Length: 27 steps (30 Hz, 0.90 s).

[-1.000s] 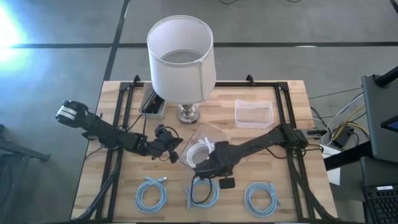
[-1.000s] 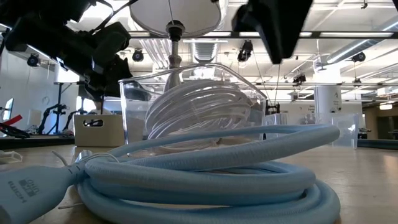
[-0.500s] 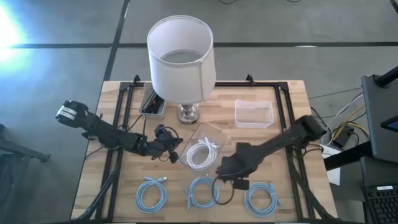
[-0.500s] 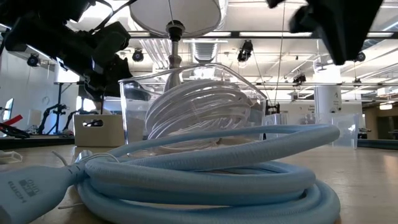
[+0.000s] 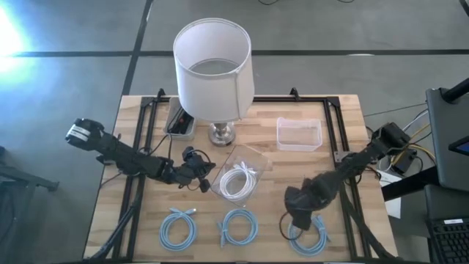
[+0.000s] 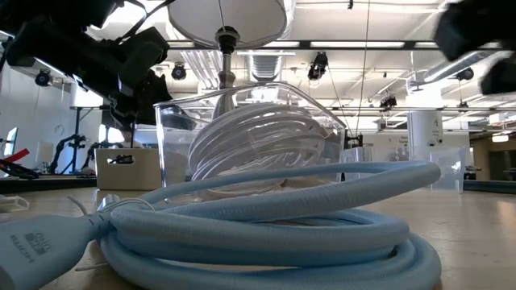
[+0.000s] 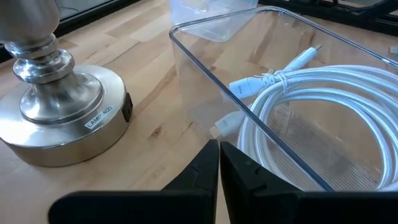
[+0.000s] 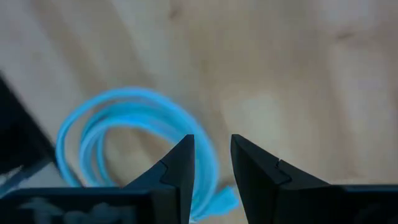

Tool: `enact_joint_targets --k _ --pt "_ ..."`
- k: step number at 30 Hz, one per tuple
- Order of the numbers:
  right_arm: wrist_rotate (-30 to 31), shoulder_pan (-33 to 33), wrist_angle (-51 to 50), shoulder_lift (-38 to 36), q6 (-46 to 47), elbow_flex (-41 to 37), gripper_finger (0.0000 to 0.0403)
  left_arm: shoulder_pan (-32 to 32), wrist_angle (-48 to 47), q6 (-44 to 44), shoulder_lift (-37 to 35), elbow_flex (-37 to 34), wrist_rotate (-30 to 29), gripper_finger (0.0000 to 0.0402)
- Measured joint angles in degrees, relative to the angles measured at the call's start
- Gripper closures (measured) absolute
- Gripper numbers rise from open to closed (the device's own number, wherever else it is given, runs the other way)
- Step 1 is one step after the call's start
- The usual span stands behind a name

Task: Pick & Place USB Port
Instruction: Put the right blue display cable into the white bin

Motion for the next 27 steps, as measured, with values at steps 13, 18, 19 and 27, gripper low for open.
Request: enact_joint_targets --k 13,18,19,27 --pt "-2.13 6.54 13.49 1.49 0.11 -8.68 0.0287 0.00 -0.05 -0.07 0.00 0.00 0.07 0.0383" --pt "-2.09 8.21 13.60 2.00 0.12 -10.49 0.0288 0.00 -0.48 -0.09 0.00 -0.02 0.28 0.0383" --pt "-2.10 8.42 14.12 2.00 0.12 -10.82 0.0287 0.00 -0.48 -0.09 0.00 -0.02 0.29 0.0383" --pt "4.42 8.98 15.34 2.20 -5.59 -12.40 0.0293 0.00 -0.48 -0.86 0.00 -0.09 0.39 0.0383"
